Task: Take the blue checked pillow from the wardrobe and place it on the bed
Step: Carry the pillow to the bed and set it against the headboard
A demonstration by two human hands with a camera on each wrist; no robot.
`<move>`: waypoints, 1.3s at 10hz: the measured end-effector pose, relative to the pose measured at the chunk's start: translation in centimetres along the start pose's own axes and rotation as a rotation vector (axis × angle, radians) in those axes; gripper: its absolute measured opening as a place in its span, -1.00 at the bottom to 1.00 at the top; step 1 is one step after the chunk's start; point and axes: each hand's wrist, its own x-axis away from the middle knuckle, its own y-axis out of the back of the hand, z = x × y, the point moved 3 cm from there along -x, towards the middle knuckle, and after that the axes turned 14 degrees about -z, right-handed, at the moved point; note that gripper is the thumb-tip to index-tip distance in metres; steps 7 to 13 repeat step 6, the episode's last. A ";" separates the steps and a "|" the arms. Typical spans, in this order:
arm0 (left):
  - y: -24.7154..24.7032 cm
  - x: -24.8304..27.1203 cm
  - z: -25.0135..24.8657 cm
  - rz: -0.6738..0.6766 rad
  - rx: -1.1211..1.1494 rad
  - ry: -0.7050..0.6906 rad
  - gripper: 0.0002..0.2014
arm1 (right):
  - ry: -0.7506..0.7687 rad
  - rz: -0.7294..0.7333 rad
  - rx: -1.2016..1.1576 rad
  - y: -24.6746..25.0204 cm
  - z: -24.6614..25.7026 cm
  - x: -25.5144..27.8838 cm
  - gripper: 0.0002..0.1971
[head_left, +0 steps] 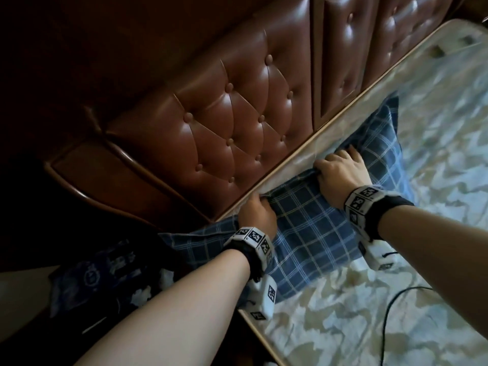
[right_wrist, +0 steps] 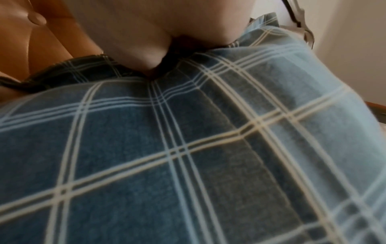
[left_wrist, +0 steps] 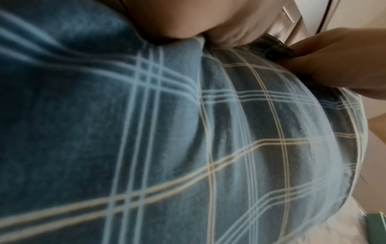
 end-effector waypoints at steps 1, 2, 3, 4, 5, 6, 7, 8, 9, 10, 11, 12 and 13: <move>-0.4 -2.1 -0.1 -0.002 0.030 0.119 -0.78 | -0.028 -0.010 -0.030 -1.4 0.9 -2.6 -0.71; 0.2 -3.9 -0.1 -0.078 -0.069 0.075 -0.63 | -0.086 0.026 -0.096 -2.5 2.4 -4.3 -0.39; 1.0 -4.7 0.7 -0.038 -0.138 -0.003 -0.58 | -0.072 0.056 -0.149 -3.8 3.1 -4.2 -0.36; 1.6 -4.5 1.3 0.000 -0.238 -0.047 -0.58 | -0.100 0.133 -0.139 -4.3 2.5 -2.9 -0.35; 2.3 -4.0 1.3 0.047 -0.280 -0.027 -0.58 | -0.120 0.196 -0.128 -4.7 2.4 -1.8 -0.39; 5.4 -2.6 0.0 0.052 -0.285 -0.077 -0.60 | -0.129 0.144 -0.145 -1.1 3.3 -0.6 -0.39; 5.4 -2.6 0.0 0.052 -0.285 -0.077 -0.60 | -0.129 0.144 -0.145 -1.1 3.3 -0.6 -0.39; 5.4 -2.6 0.0 0.052 -0.285 -0.077 -0.60 | -0.129 0.144 -0.145 -1.1 3.3 -0.6 -0.39; 5.4 -2.6 0.0 0.052 -0.285 -0.077 -0.60 | -0.129 0.144 -0.145 -1.1 3.3 -0.6 -0.39; 5.4 -2.6 0.0 0.052 -0.285 -0.077 -0.60 | -0.129 0.144 -0.145 -1.1 3.3 -0.6 -0.39; 5.4 -2.6 0.0 0.052 -0.285 -0.077 -0.60 | -0.129 0.144 -0.145 -1.1 3.3 -0.6 -0.39; 5.4 -2.6 0.0 0.052 -0.285 -0.077 -0.60 | -0.129 0.144 -0.145 -1.1 3.3 -0.6 -0.39; 5.4 -2.6 0.0 0.052 -0.285 -0.077 -0.60 | -0.129 0.144 -0.145 -1.1 3.3 -0.6 -0.39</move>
